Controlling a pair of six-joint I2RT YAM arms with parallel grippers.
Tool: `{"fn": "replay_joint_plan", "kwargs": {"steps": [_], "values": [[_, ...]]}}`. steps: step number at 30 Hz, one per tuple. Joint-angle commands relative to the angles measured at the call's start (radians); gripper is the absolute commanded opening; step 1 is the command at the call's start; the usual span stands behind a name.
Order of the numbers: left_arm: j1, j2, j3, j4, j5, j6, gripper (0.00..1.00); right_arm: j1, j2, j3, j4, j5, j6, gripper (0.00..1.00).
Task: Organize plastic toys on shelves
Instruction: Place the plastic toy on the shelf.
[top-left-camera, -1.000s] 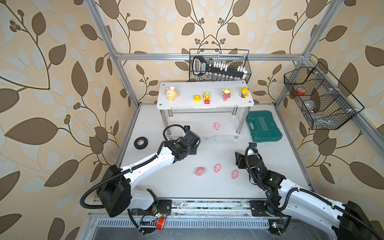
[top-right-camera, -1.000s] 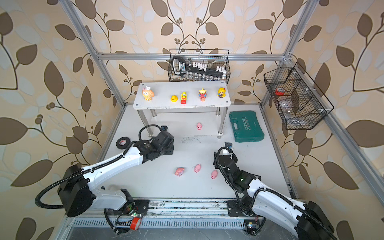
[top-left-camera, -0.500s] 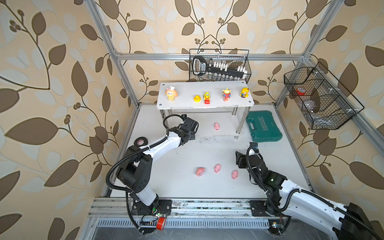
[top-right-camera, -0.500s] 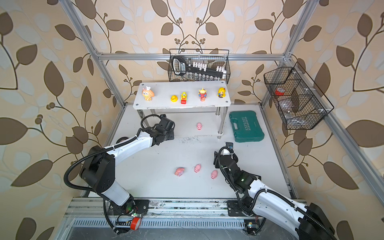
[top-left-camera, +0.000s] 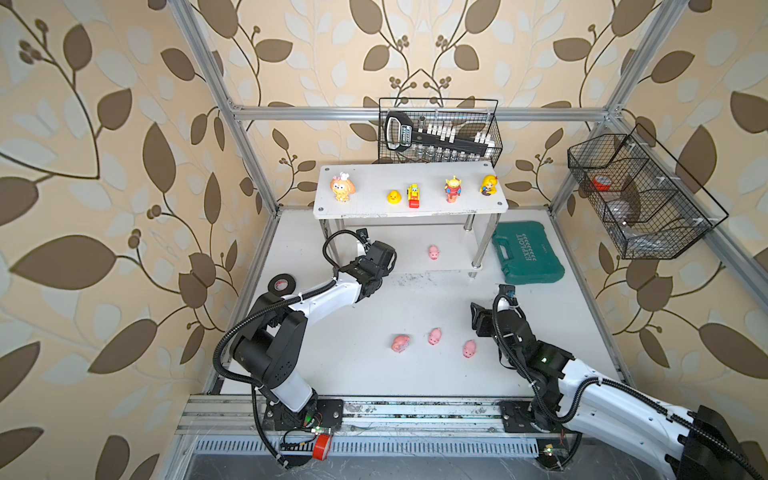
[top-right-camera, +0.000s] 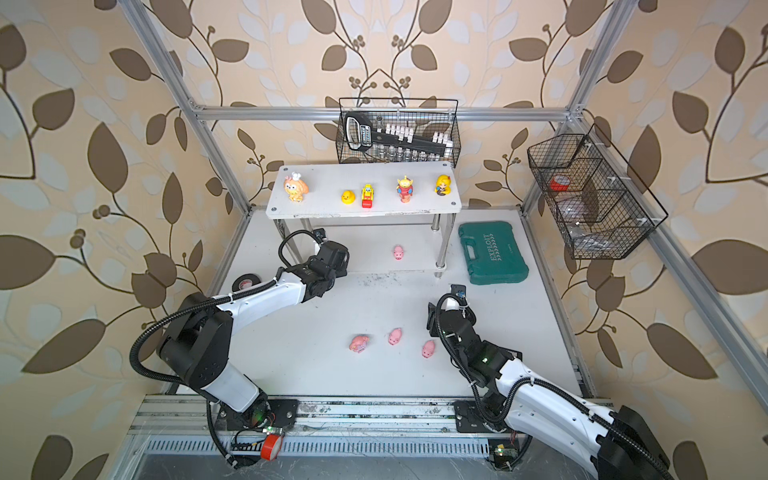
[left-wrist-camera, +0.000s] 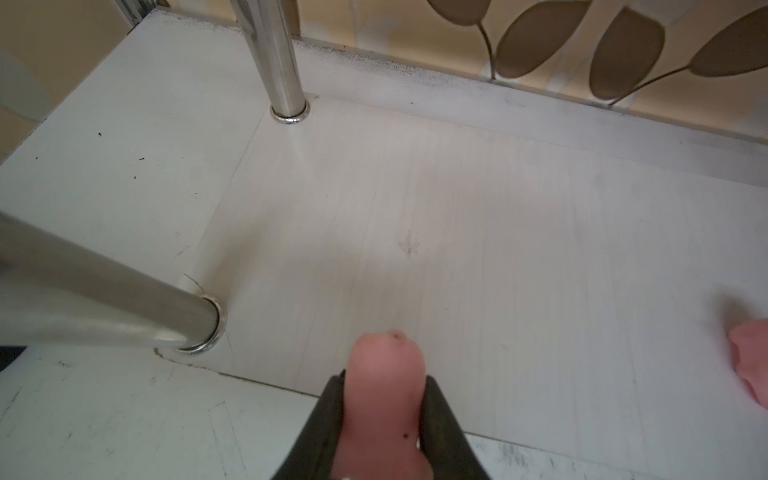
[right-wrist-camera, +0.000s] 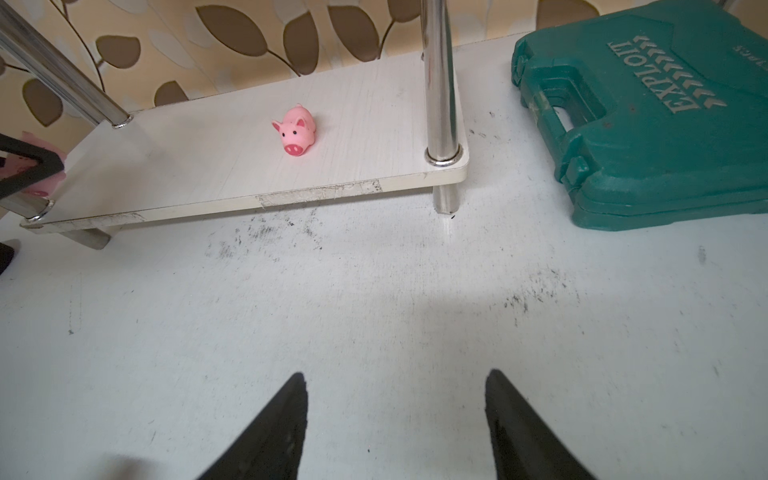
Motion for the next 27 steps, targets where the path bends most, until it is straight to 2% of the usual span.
{"fn": "replay_joint_plan", "kwargs": {"steps": [1, 5, 8, 12, 17, 22, 27], "values": [[0.002, -0.006, -0.049, 0.105, -0.074, -0.053, 0.3, -0.004, -0.004, -0.014, 0.014, -0.006, -0.004, 0.66], [-0.011, -0.02, -0.142, 0.242, -0.061, -0.052, 0.31, -0.004, -0.005, -0.015, 0.015, -0.01, -0.005, 0.66], [-0.033, 0.004, -0.148, 0.284, -0.042, -0.043, 0.31, -0.003, -0.004, -0.015, 0.018, -0.012, -0.006, 0.66], [-0.096, 0.053, -0.098, 0.282, -0.085, -0.017, 0.31, -0.004, -0.003, -0.014, 0.02, -0.016, -0.008, 0.66], [-0.146, 0.121, -0.03, 0.259, -0.079, -0.016, 0.31, -0.004, -0.007, -0.017, 0.02, -0.015, -0.008, 0.66], [-0.142, 0.154, 0.026, 0.235, -0.075, 0.01, 0.31, -0.004, -0.017, -0.022, 0.021, -0.017, -0.008, 0.66], [-0.098, 0.174, 0.095, 0.186, 0.004, 0.047, 0.31, -0.004, -0.016, -0.021, 0.024, -0.016, -0.008, 0.66]]}}
